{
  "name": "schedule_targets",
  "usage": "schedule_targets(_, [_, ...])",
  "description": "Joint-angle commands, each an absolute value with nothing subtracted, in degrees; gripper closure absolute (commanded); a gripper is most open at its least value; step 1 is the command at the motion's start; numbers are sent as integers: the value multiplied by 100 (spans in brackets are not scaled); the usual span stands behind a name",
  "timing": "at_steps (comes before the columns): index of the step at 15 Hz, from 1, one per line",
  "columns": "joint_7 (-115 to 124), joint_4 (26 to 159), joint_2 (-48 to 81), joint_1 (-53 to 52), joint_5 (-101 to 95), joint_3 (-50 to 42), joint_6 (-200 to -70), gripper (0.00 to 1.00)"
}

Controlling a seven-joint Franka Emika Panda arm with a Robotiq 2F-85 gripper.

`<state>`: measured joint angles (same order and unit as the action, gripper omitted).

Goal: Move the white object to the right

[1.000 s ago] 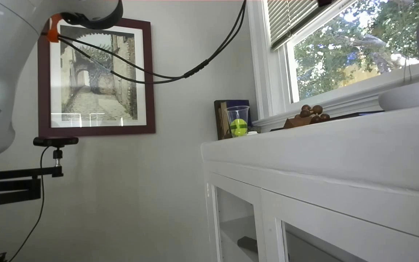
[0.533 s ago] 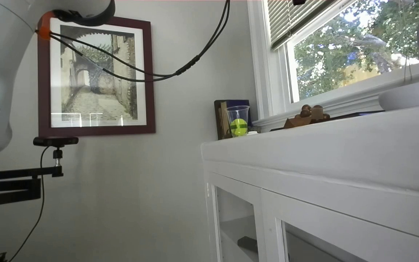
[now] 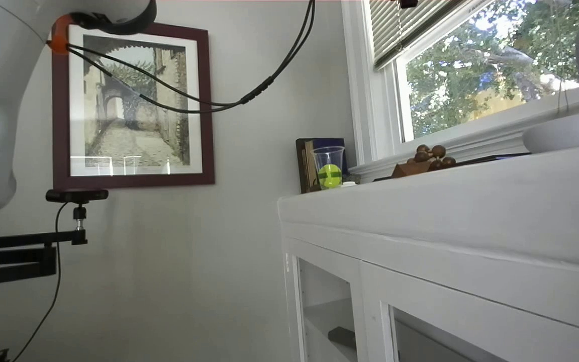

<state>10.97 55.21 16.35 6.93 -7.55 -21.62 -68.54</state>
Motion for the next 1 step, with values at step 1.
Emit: schedule_targets(1, [1097,5526,1631,692,-755,-2162,-6854,0])
